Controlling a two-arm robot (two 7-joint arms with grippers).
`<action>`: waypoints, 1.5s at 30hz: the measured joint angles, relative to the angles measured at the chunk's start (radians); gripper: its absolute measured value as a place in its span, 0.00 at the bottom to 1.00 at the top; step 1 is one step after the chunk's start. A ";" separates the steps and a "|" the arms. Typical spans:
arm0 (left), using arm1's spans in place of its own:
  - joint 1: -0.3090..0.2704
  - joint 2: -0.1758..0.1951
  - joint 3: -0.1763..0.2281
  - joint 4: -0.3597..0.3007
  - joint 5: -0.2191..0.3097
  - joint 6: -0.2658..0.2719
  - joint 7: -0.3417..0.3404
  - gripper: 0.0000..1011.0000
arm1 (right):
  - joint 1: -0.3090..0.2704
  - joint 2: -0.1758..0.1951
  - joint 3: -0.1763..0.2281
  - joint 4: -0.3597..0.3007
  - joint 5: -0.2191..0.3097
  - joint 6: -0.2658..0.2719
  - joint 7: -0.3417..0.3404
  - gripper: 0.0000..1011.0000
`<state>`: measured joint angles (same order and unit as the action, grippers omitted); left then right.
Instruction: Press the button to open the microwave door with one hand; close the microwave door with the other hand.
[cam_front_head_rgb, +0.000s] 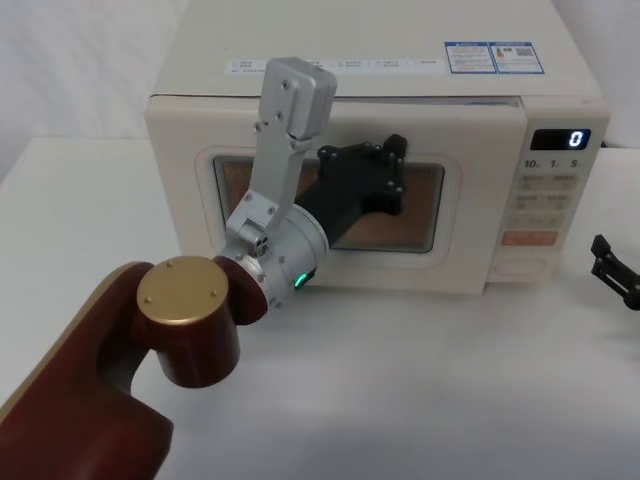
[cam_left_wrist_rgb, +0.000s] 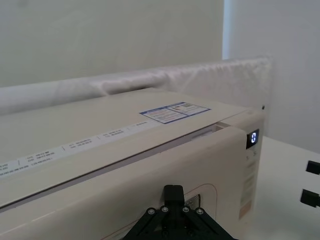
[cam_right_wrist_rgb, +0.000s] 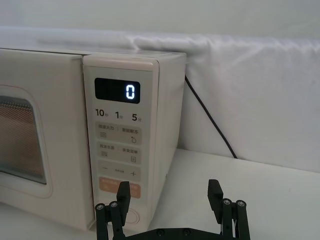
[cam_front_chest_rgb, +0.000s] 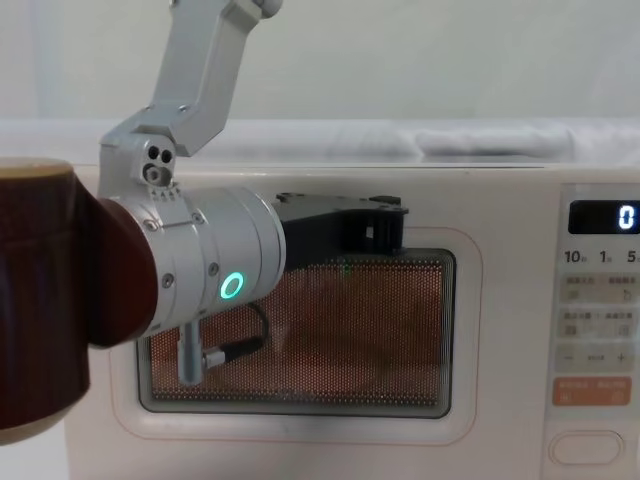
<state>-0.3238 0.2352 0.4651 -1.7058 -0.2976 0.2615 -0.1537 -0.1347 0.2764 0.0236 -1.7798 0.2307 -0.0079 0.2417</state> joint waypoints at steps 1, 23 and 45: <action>-0.001 -0.003 -0.002 0.003 0.002 0.000 0.000 0.00 | 0.000 0.000 0.000 0.000 0.000 0.000 0.000 0.99; -0.017 -0.056 -0.050 0.050 0.046 0.001 -0.046 0.00 | 0.000 0.000 0.000 0.000 0.000 0.000 0.000 0.99; 0.060 0.017 -0.043 -0.064 -0.063 -0.010 -0.167 0.00 | 0.000 0.000 0.000 0.000 0.000 0.000 0.000 0.99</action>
<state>-0.2633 0.2518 0.4219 -1.7696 -0.3609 0.2516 -0.3211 -0.1346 0.2764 0.0237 -1.7798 0.2307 -0.0079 0.2418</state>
